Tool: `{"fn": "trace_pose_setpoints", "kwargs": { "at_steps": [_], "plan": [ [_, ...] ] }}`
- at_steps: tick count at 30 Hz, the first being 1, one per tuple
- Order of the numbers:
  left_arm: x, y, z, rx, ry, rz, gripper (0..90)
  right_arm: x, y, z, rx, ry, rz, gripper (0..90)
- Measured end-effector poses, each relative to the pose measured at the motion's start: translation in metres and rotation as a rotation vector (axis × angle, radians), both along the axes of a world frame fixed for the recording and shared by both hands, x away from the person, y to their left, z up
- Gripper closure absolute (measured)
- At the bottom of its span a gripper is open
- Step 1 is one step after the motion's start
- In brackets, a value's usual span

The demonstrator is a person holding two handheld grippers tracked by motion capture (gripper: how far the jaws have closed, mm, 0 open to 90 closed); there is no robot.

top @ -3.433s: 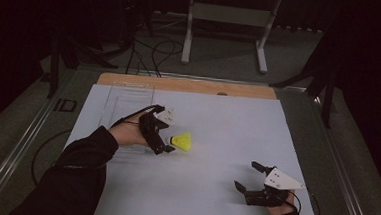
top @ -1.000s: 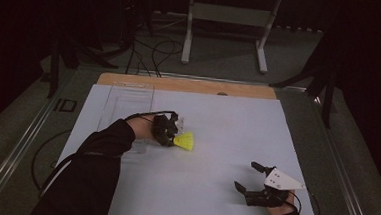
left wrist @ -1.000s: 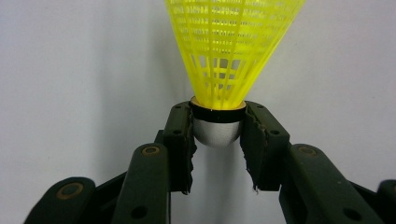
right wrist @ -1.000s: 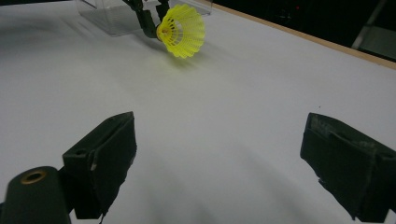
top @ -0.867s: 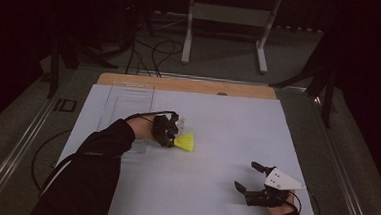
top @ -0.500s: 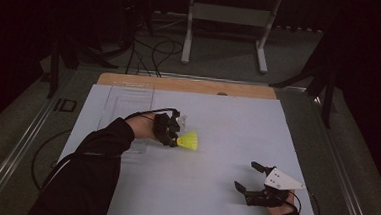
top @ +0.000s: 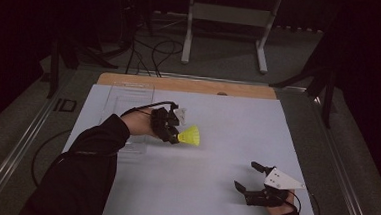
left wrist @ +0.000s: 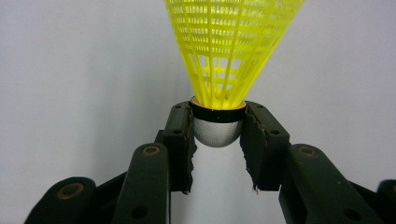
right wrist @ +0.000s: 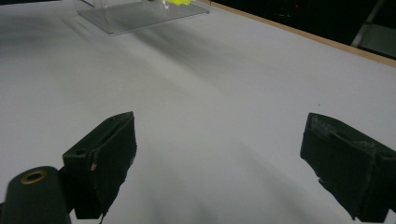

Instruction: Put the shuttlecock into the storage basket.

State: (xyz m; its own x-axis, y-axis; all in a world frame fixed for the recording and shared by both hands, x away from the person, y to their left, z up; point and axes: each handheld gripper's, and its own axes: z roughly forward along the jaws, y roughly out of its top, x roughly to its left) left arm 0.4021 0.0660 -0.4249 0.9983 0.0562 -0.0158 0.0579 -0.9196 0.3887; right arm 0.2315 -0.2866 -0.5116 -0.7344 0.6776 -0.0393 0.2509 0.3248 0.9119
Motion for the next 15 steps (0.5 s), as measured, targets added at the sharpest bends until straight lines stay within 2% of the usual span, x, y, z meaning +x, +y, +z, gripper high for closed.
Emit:
{"fn": "trace_pose_setpoints", "kwargs": {
  "at_steps": [3, 4, 5, 6, 10, 11, 13, 15],
  "plan": [
    [-0.001, 0.001, 0.002, -0.001, -0.005, 0.001, 65.6, 0.0, 0.0, 0.0, -0.001, -0.001, -0.001, 10.6],
    [-0.003, 0.004, 0.008, -0.018, -0.008, 0.017, 65.5, 0.0, 0.0, 0.0, -0.001, -0.001, -0.001, 10.6],
    [-0.003, 0.004, 0.008, -0.018, -0.008, 0.017, 65.6, 0.0, 0.0, 0.0, -0.001, -0.001, -0.002, 10.6],
    [-0.003, 0.007, 0.012, -0.024, 0.004, 0.029, 65.6, 0.0, 0.0, 0.0, 0.0, -0.001, -0.002, 10.6],
    [-0.003, 0.013, 0.019, -0.017, 0.007, 0.074, 65.5, 0.0, 0.0, 0.0, 0.001, -0.003, -0.004, 10.6],
    [-0.003, 0.015, 0.021, -0.018, 0.022, 0.089, 65.5, 0.0, -0.001, 0.0, 0.002, -0.003, -0.004, 10.6],
    [-0.004, 0.02, 0.026, -0.035, 0.027, 0.123, 65.4, 0.0, -0.001, 0.0, 0.001, -0.004, -0.005, 10.6],
    [-0.005, 0.025, 0.029, -0.049, 0.009, 0.141, 65.4, 0.0, -0.001, 0.0, 0.001, -0.004, -0.006, 10.6]
  ]
}}
